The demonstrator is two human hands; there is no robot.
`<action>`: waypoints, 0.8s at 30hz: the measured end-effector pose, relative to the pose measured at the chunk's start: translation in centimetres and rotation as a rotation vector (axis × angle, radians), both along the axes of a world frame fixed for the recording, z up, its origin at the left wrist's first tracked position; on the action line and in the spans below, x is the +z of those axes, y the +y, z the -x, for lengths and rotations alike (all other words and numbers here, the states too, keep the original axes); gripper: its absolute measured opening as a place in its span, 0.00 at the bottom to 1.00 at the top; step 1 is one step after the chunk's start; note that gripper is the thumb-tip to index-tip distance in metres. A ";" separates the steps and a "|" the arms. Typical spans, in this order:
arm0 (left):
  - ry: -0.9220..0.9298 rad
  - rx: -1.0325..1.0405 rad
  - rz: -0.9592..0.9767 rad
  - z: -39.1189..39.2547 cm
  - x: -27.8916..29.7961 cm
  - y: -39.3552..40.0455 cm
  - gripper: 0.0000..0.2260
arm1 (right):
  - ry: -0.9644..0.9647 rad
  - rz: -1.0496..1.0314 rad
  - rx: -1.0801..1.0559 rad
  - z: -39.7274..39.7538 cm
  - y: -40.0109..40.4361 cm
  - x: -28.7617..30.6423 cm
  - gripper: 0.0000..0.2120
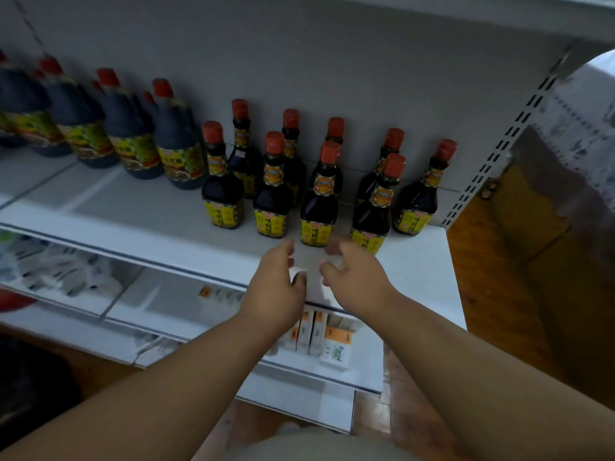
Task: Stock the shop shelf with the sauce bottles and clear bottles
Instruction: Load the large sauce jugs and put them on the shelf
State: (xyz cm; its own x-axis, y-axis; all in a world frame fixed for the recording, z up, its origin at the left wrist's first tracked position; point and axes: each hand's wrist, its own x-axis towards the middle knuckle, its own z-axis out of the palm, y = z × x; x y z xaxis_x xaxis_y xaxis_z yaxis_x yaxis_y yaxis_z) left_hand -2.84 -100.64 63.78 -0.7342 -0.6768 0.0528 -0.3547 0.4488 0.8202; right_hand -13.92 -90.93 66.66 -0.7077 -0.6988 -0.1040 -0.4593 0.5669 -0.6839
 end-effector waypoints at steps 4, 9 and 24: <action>0.024 0.111 0.043 -4.0 1.2 2.6 0.23 | -0.016 0.040 0.110 -3.1 1.4 0.4 0.24; 0.006 0.222 0.098 -11.0 1.9 4.1 0.20 | 0.005 0.095 0.222 -8.6 1.2 1.6 0.24; -0.162 0.729 0.098 -47.0 2.3 -4.5 0.20 | 0.010 0.165 0.629 -39.3 -15.5 1.1 0.23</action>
State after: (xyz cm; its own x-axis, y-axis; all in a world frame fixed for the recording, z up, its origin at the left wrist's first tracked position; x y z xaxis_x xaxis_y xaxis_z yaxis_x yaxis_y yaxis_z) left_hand 44.11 -105.09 66.06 -0.1058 -0.9921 0.0676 -0.7029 0.1227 0.7007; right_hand 25.36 -106.43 67.78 -0.1589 -0.9863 0.0446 -0.6758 0.0757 -0.7332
